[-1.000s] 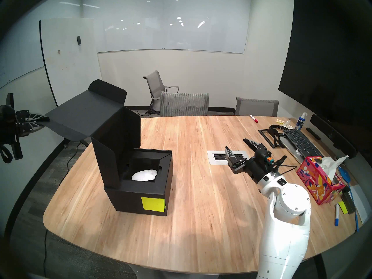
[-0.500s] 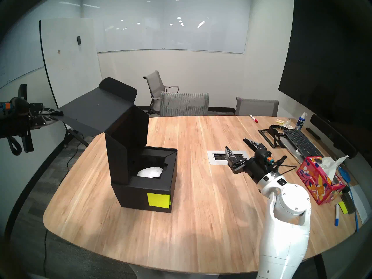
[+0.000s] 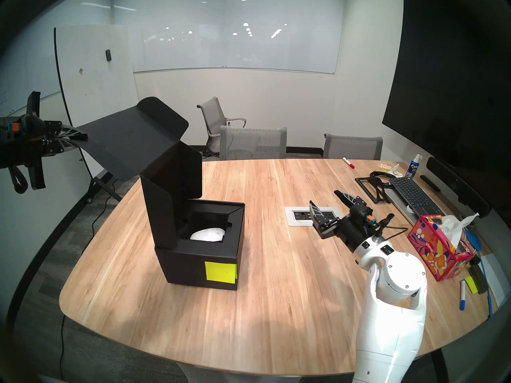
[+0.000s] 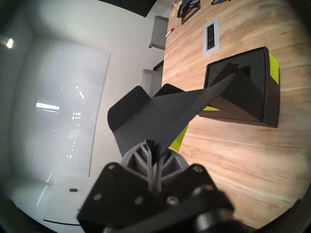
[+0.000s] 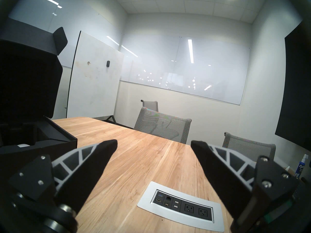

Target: Open the box and place the mouse inside

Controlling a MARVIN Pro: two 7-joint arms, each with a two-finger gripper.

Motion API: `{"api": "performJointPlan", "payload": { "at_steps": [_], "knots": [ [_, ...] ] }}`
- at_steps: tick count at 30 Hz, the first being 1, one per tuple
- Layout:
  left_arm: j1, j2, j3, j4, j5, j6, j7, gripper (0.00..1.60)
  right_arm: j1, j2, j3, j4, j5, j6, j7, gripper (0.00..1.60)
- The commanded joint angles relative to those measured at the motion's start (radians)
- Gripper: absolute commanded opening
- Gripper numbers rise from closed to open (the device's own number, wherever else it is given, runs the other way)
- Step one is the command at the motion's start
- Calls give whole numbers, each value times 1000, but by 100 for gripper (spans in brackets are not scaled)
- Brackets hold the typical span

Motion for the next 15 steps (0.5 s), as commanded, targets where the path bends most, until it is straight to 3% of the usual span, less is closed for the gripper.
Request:
{"api": "performJointPlan", "payload": {
  "at_steps": [1, 7, 15],
  "knots": [
    [-54, 109, -18, 1, 11, -39, 9, 0, 10, 2, 2, -20, 9, -5, -1, 160],
    [-76, 181, 1, 1, 1, -101, 0, 0, 10, 2, 2, -20, 8, -5, -1, 160],
    [-76, 220, 55, 1, -47, -174, -28, 0, 10, 2, 2, -20, 8, -5, -1, 160]
  ]
}}
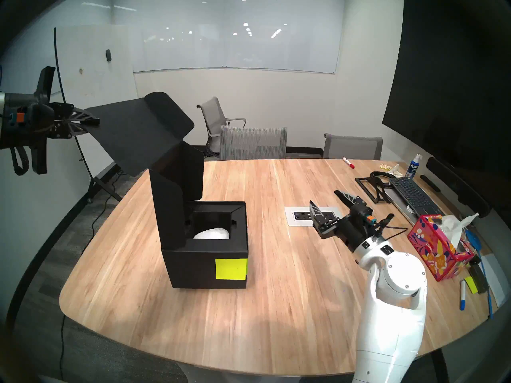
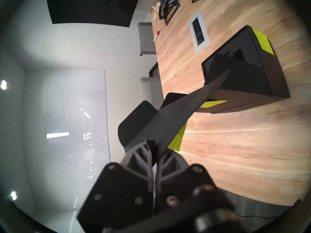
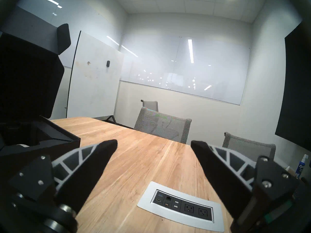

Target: Open the box and place the mouse inside

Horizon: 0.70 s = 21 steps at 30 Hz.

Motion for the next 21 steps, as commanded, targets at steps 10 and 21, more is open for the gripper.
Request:
{"api": "performJointPlan", "payload": {
  "at_steps": [10, 21],
  "knots": [
    [-22, 97, 103, 1, -69, -157, -42, 0, 10, 2, 2, -20, 8, -5, -1, 160],
    [-36, 112, 165, 1, -64, -224, -28, 0, 10, 2, 2, -20, 8, -5, -1, 160]
  ]
}}
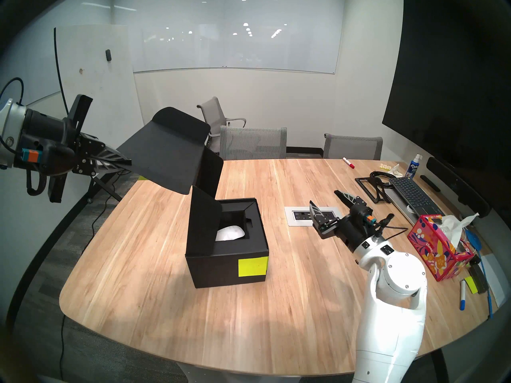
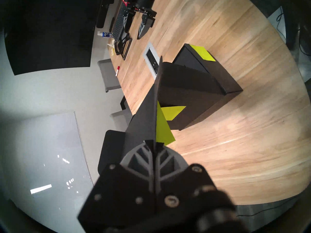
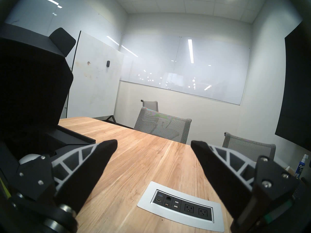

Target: Open the box and place the mouse inside

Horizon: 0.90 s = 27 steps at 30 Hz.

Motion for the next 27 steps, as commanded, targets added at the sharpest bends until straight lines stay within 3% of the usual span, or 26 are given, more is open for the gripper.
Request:
{"api": "performJointPlan", "payload": {
  "at_steps": [1, 12, 27],
  "knots": [
    [-18, 19, 21, 1, 7, -41, 29, 0, 10, 2, 2, -20, 8, -4, -1, 160],
    [-66, 26, 53, 1, 20, -85, 72, 0, 10, 2, 2, -20, 8, -4, -1, 160],
    [-103, 33, 154, 1, 8, -167, 175, 0, 11, 2, 1, -17, 5, -4, -1, 160]
  ]
}}
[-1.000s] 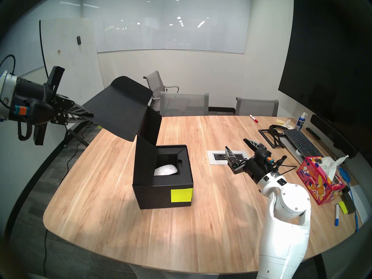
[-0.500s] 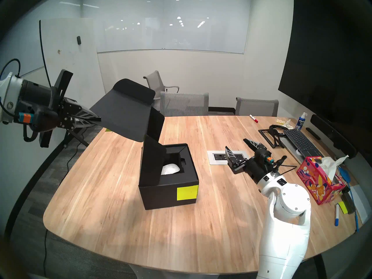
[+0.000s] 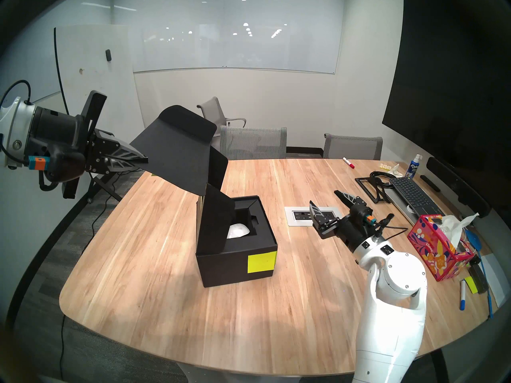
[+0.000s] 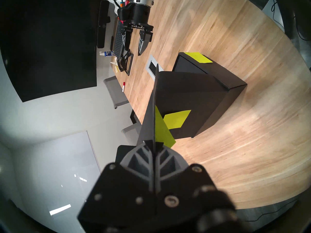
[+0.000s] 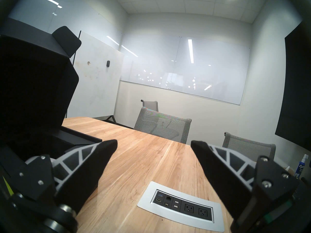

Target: Open the box and place the mouse inside

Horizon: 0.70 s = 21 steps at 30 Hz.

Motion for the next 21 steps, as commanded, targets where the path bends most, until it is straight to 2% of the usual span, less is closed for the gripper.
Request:
{"api": "performJointPlan", "payload": {
  "at_steps": [1, 9, 10, 21],
  "knots": [
    [-19, 4, 24, 1, -6, -32, 53, 0, 11, 2, 1, -17, 5, -4, -1, 160],
    [-39, 6, 70, 1, -15, -68, 107, 0, 11, 2, 1, -15, 4, -4, -1, 160],
    [-43, 6, 78, 1, -16, -73, 116, 160, 11, 2, 1, -15, 4, -4, -1, 160],
    [-70, 9, 136, 1, -26, -92, 178, 160, 11, 2, 1, -15, 4, -4, -1, 160]
  ]
}}
